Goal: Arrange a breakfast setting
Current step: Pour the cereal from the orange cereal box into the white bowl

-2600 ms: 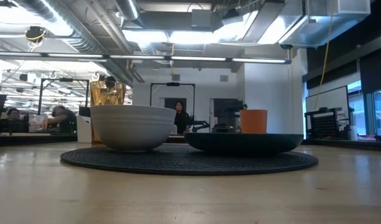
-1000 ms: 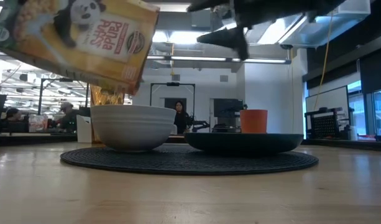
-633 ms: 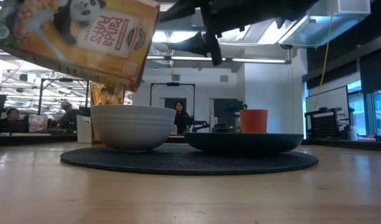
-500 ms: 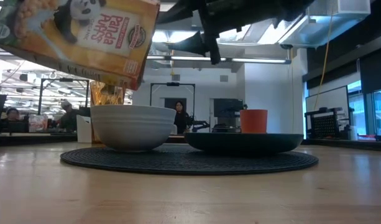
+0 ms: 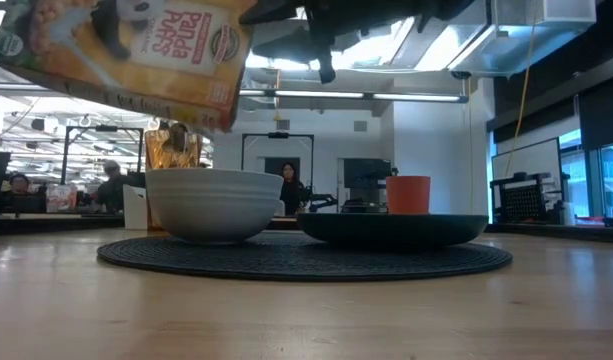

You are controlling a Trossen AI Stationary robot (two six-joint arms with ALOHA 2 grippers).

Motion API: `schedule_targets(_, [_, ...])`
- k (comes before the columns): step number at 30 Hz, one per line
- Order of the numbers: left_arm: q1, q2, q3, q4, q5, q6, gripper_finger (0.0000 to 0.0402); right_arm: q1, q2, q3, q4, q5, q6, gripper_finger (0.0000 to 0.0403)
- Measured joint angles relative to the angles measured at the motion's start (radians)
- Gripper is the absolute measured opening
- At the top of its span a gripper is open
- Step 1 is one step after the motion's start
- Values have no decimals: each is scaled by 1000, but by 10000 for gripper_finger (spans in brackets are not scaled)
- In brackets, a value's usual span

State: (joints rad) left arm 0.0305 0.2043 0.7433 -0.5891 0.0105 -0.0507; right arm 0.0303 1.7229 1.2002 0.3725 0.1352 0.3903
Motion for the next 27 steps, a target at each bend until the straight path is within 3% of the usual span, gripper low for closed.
schedule_targets(12, [0,0,0,2,-19,2,130,2,31,90,-29,-50,-26,122])
schedule_targets(20, [0,0,0,11,-24,1,130,-7,31,149,-140,-78,-33,14])
schedule_targets(27, [0,0,1,-17,-31,-19,130,-23,36,275,-373,-146,-51,2])
